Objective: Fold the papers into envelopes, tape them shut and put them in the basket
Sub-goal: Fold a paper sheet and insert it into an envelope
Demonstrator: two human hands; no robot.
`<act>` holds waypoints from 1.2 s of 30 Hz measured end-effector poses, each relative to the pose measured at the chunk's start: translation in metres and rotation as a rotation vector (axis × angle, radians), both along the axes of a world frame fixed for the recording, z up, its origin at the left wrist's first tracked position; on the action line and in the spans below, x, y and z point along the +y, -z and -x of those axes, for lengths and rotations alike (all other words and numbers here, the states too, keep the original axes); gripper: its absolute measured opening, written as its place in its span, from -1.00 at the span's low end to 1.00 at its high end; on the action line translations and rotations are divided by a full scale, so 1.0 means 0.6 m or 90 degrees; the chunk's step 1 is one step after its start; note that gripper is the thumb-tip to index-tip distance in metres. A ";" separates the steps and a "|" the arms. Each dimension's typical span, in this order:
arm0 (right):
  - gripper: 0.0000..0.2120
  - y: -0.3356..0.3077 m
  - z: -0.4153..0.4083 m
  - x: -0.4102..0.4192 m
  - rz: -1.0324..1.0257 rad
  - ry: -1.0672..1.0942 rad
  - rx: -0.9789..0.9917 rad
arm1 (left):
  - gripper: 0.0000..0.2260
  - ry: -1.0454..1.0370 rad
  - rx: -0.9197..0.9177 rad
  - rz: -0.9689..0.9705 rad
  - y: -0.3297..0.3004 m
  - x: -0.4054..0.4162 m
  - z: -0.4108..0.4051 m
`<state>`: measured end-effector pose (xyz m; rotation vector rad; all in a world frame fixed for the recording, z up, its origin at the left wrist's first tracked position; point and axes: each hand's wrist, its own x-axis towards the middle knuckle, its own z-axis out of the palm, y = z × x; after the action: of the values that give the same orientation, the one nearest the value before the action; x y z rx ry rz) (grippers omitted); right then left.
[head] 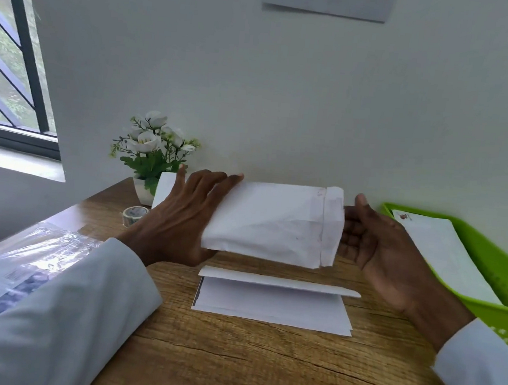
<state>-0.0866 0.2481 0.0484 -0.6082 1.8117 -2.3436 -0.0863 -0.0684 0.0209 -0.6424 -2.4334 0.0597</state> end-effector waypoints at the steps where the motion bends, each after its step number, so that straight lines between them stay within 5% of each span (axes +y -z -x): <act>1: -0.64 0.010 0.003 -0.003 0.003 0.057 -0.025 | 0.05 -0.003 -0.001 -0.006 0.001 -0.006 0.000; 3: -0.64 0.033 0.002 -0.013 -0.121 0.150 -0.017 | 0.05 -0.005 -0.009 -0.013 0.003 -0.015 0.000; 7: -0.83 0.071 -0.007 -0.021 -0.633 0.165 0.316 | 0.05 0.000 -0.026 -0.010 0.006 -0.026 0.003; 14: -0.31 0.085 -0.025 -0.038 -0.831 0.034 0.375 | 0.03 0.031 -0.051 -0.006 0.011 -0.029 0.006; 19: -0.35 0.078 -0.020 -0.041 -0.822 -0.018 0.299 | 0.01 0.043 -0.041 -0.009 0.013 -0.030 0.008; 24: -0.62 0.071 -0.014 -0.039 -0.746 -0.081 0.212 | -0.01 0.039 -0.040 -0.005 0.016 -0.029 0.010; 31: -0.96 0.019 0.011 0.020 -0.599 0.054 0.137 | -0.06 0.010 0.031 -0.068 0.001 -0.040 0.004; 36: -0.88 -0.041 0.009 0.053 -0.484 0.164 0.183 | -0.12 -0.027 0.067 -0.103 -0.010 -0.053 0.001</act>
<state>-0.0923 0.2797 0.0729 -0.6320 2.8051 -1.5063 -0.0867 -0.1001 0.0271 -0.5020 -2.3222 -0.0842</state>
